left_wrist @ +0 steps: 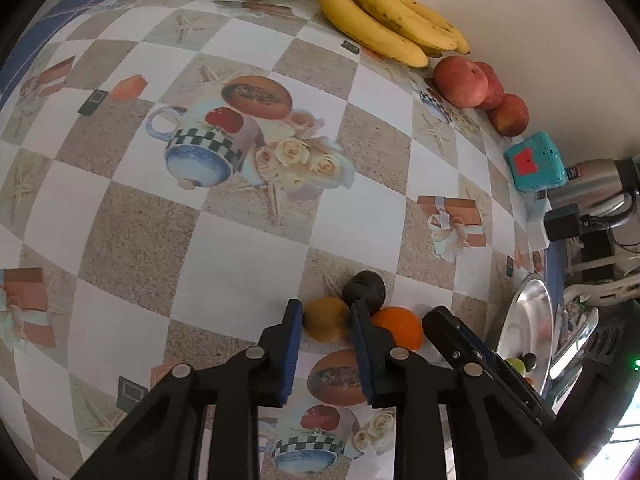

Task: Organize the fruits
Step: 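Close the left gripper on a brown kiwi while the right gripper grasps a dark plum, then carry the held kiwi and plum in both grippers over the steel bowl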

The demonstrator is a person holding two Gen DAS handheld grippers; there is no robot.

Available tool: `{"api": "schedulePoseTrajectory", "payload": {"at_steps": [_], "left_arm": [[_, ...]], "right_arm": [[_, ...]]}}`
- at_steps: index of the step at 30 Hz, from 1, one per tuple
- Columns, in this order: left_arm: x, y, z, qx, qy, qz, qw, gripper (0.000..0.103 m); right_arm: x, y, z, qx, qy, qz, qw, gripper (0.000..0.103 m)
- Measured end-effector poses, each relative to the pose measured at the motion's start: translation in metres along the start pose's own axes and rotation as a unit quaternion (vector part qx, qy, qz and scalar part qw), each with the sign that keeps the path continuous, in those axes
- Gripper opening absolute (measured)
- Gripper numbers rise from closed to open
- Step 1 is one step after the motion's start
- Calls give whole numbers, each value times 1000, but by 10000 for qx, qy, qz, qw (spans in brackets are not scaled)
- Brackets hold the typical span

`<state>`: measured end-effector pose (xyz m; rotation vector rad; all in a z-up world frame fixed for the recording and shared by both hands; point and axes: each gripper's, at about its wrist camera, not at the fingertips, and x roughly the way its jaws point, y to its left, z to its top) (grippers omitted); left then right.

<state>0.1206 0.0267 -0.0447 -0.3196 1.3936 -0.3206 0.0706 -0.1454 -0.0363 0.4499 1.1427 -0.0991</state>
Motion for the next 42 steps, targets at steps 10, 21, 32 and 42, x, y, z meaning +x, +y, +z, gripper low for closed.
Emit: {"api": "schedulePoseTrajectory", "payload": {"at_steps": [10, 21, 32, 42], "left_arm": [[-10, 1, 2, -27, -153, -33, 9999, 26], [-33, 2, 4, -54, -477, 63, 9988, 26], [-49, -8, 3, 54, -771, 282, 9966, 26], [-56, -19, 1, 162, -933, 460, 9944, 26]], "right_arm": [[-1, -3, -1, 88, -40, 60, 9999, 24], [-22, -6, 1, 162, -237, 197, 9994, 24], [-48, -5, 1, 132, -405, 174, 9989, 24], [-56, -15, 1, 181, -408, 215, 9988, 24]]}}
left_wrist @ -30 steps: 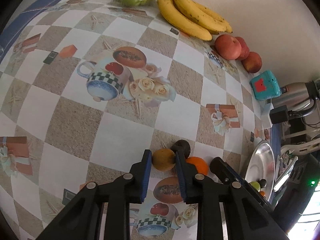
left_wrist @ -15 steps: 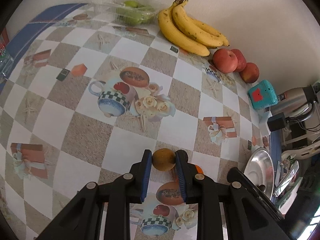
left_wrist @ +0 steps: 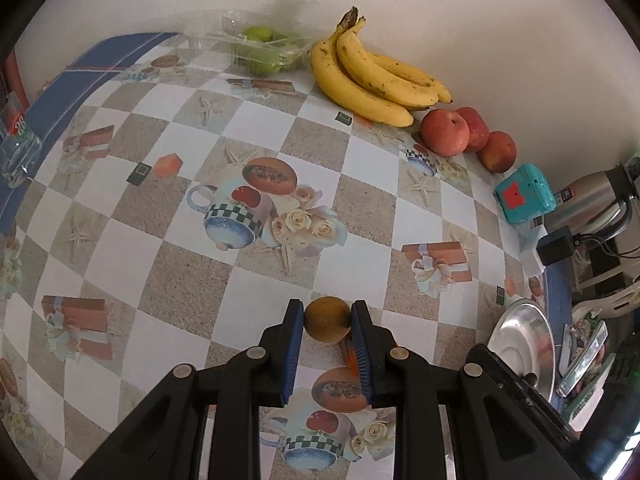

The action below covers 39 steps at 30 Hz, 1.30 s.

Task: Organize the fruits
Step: 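Carry the held kiwi and plum in both grippers over the steel bowl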

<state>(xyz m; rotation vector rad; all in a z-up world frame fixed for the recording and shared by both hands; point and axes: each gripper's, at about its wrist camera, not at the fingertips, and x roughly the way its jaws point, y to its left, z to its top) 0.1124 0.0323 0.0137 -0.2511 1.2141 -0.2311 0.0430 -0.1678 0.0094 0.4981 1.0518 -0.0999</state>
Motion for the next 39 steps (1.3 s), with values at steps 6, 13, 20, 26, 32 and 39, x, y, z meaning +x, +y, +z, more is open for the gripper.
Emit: {"api": "schedulePoseTrajectory", "payload": {"at_steps": [6, 13, 20, 26, 32, 39], "left_arm": [[0, -12, -4, 114, -16, 20, 9999, 26], [2, -32, -9, 326, -6, -22, 9995, 26], [4, -58, -14, 614, 8, -120, 9980, 26], [6, -93, -21, 1043, 14, -277, 9942, 26], [9, -131, -31, 1519, 58, -416, 9875, 26], [21, -166, -40, 1947, 180, -498, 9794, 26]], "right_arm": [[-8, -14, 4, 117, -26, -25, 9999, 24], [-17, -42, 10, 407, -127, -138, 9990, 24], [-33, -80, 14, 793, -274, -408, 9956, 24], [-43, -119, 14, 1257, -335, -651, 9894, 24], [-54, -145, 11, 1574, -433, -750, 9837, 24], [-60, -161, 10, 1722, -515, -850, 9800, 24]]}}
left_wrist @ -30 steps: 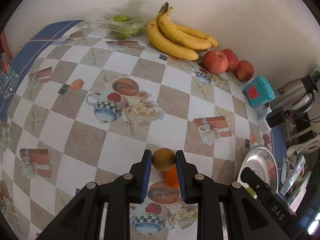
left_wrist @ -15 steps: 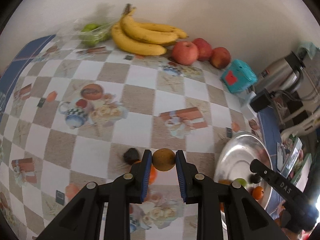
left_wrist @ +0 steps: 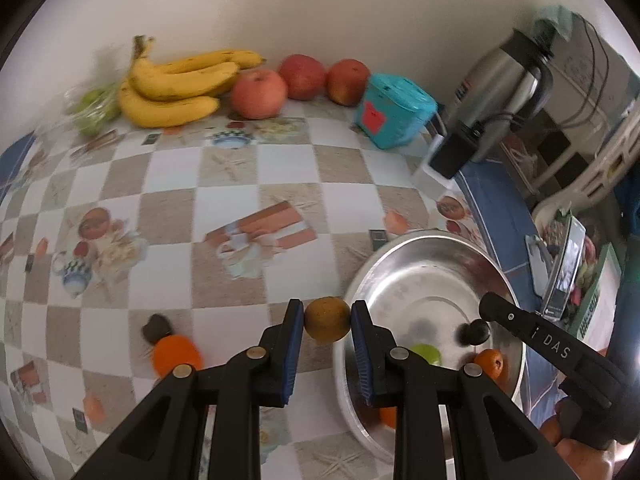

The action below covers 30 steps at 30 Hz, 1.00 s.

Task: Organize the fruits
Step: 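Carry the held kiwi and plum in both grippers over the steel bowl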

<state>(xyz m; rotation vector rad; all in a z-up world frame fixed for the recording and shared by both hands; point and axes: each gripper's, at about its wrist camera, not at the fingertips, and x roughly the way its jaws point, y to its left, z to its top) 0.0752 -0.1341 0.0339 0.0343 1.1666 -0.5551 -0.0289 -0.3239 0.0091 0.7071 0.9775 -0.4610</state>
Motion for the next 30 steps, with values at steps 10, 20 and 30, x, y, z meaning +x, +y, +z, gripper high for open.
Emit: {"api": "schedulePoseTrajectory", "payload": {"at_steps": [10, 20, 30], "left_arm": [[15, -37, 10, 504, -179, -104, 9985, 26], [36, -43, -1, 639, -90, -143, 9978, 26], [48, -40, -10, 613, 45, -152, 9980, 26]], "right_arm": [[4, -7, 5, -27, -71, -73, 9999, 24], [14, -5, 4, -98, 27, -77, 9999, 24], [30, -1, -4, -187, 275, -131, 9994, 24]]}}
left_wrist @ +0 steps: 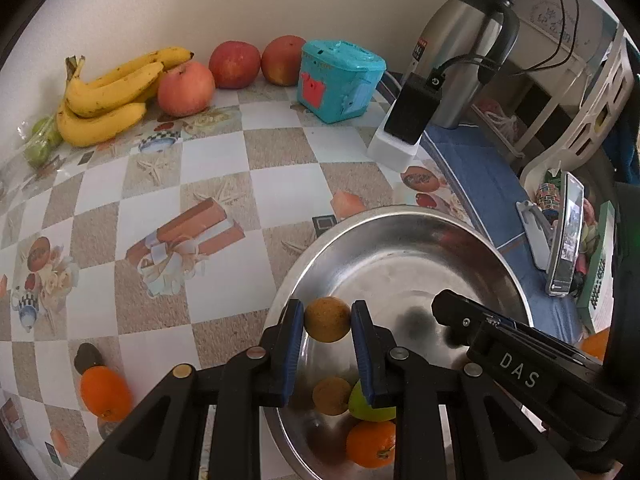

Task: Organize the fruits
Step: 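Carry the held kiwi and plum in both grippers over the steel bowl, then open both grippers to drop the kiwi and plum into the steel bowl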

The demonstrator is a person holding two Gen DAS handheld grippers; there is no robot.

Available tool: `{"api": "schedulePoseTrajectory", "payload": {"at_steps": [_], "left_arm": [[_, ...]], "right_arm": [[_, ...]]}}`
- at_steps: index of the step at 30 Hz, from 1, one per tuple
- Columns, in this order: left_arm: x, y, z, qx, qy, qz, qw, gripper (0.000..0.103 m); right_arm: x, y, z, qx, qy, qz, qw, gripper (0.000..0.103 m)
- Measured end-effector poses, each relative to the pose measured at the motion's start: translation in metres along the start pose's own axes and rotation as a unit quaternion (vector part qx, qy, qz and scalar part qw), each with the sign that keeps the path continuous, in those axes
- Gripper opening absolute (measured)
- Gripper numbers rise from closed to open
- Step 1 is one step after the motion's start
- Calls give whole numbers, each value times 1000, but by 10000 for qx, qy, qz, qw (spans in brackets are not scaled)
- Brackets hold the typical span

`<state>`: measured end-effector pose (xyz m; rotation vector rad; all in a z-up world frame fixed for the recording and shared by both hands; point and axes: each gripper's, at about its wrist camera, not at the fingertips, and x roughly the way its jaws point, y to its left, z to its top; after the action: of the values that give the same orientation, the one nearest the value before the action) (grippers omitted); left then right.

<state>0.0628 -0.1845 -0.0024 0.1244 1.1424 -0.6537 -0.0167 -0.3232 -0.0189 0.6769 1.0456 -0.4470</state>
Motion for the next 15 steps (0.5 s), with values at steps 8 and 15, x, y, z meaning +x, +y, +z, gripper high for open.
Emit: {"api": "schedulePoseTrajectory", "payload": {"at_steps": [8, 15], "left_arm": [[3, -2, -4, 35, 46, 4, 10000, 27], [2, -2, -4, 28, 39, 13, 10000, 27]], "right_arm": [[7, 3, -2, -65, 135, -16, 9999, 24], [7, 6, -2, -124, 132, -62, 9998, 24]]}}
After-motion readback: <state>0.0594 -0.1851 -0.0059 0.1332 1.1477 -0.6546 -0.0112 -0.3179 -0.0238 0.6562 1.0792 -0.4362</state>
